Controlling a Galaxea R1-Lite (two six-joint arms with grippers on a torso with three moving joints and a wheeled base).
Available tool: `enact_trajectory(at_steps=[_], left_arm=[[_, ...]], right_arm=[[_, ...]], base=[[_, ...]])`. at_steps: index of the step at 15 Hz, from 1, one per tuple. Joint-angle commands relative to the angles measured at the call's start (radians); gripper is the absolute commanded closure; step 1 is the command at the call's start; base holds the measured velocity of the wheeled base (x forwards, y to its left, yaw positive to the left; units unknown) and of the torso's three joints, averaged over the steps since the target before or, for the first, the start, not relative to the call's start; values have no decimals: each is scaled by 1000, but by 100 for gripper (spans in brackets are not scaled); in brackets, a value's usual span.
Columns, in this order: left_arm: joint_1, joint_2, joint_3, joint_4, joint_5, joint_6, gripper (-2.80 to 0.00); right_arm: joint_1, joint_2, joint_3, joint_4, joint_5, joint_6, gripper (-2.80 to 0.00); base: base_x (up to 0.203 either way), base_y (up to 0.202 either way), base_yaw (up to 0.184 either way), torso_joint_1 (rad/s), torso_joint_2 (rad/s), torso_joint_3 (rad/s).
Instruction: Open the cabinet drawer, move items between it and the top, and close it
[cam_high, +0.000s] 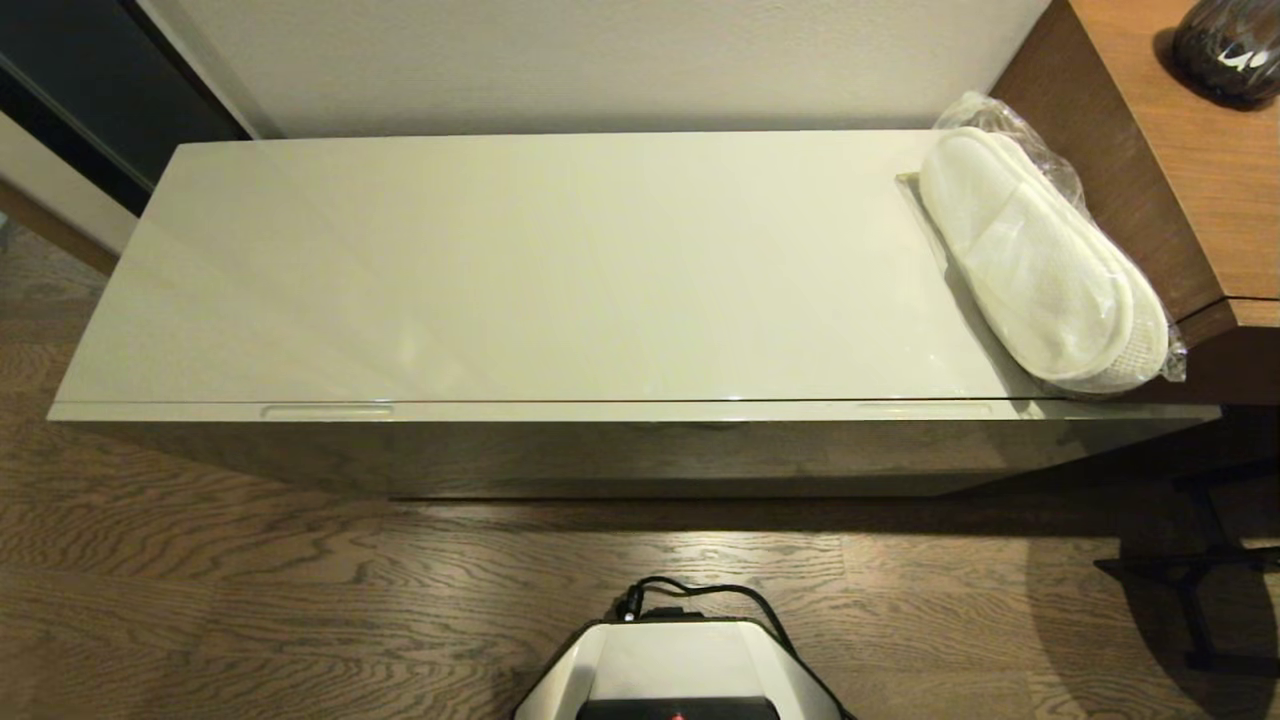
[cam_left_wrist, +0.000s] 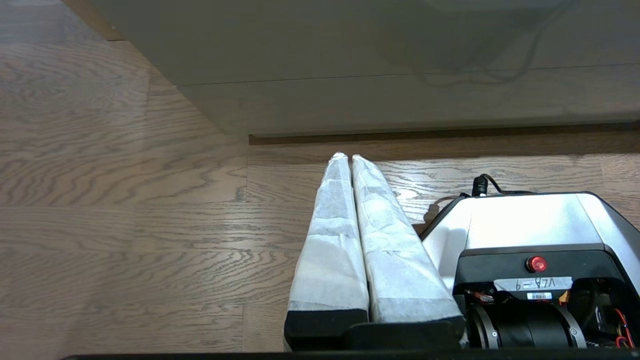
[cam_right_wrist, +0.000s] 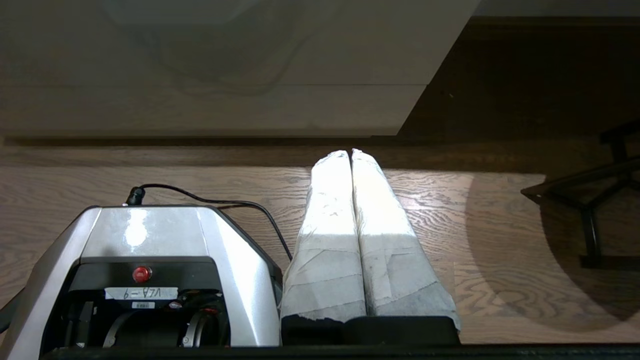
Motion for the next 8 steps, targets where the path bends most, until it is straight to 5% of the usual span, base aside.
enact_trajectory(at_steps=[1, 8], left_arm=[[0, 2, 0, 3, 0, 0, 0], [0, 3, 0, 3, 0, 0, 0]], right_arm=[[0, 0, 2, 0, 0, 0, 0], [0, 0, 0, 0, 0, 0, 0]], base=[[0, 0, 0, 0, 0, 0], [0, 0, 0, 0, 0, 0]])
